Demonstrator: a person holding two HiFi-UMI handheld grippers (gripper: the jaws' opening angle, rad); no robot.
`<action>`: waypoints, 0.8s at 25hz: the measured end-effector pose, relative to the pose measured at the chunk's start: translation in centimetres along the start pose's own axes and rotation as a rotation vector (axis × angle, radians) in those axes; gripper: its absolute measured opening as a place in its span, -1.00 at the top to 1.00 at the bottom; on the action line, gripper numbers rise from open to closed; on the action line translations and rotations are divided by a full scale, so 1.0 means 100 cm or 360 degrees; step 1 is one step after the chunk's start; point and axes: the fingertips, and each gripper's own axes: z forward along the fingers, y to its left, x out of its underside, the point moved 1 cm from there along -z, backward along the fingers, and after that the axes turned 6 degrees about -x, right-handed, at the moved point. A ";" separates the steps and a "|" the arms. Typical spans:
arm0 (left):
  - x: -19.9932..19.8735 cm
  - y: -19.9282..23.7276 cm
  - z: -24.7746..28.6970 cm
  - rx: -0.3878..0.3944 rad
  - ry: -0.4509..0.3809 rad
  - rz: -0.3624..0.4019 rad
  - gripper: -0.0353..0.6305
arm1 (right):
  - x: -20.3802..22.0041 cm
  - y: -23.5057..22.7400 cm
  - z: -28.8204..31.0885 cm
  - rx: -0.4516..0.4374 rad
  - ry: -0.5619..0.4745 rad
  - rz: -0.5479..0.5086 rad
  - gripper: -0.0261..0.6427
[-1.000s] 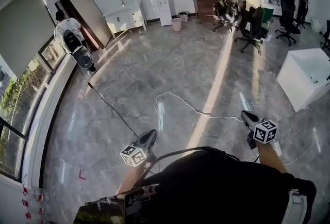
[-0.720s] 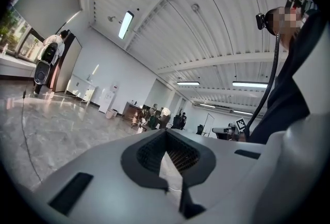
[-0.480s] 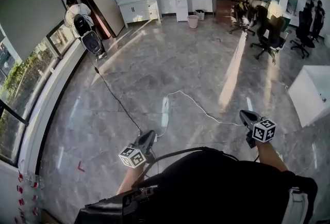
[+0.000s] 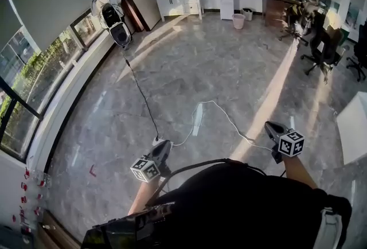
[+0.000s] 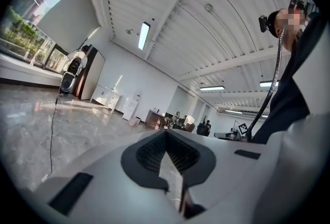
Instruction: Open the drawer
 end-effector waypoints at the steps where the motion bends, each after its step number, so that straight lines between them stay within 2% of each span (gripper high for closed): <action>1: -0.002 -0.004 0.012 -0.0013 -0.0013 -0.0006 0.89 | -0.008 -0.016 0.001 -0.0004 -0.0004 0.0000 0.92; 6: -0.011 -0.035 0.082 -0.0047 -0.0082 -0.0004 0.89 | -0.054 -0.089 0.000 -0.0062 -0.0040 -0.0071 0.92; 8: -0.006 -0.054 0.112 -0.0024 -0.0067 -0.0010 0.89 | -0.060 -0.117 -0.005 -0.0073 -0.0042 -0.0066 0.92; 13: 0.006 -0.086 0.170 0.0020 0.0024 0.0016 0.89 | -0.057 -0.171 -0.016 -0.0048 -0.0022 -0.0014 0.92; 20: 0.014 -0.094 0.240 0.0086 0.0129 0.0020 0.89 | -0.035 -0.222 -0.032 0.0024 -0.0002 0.0069 0.92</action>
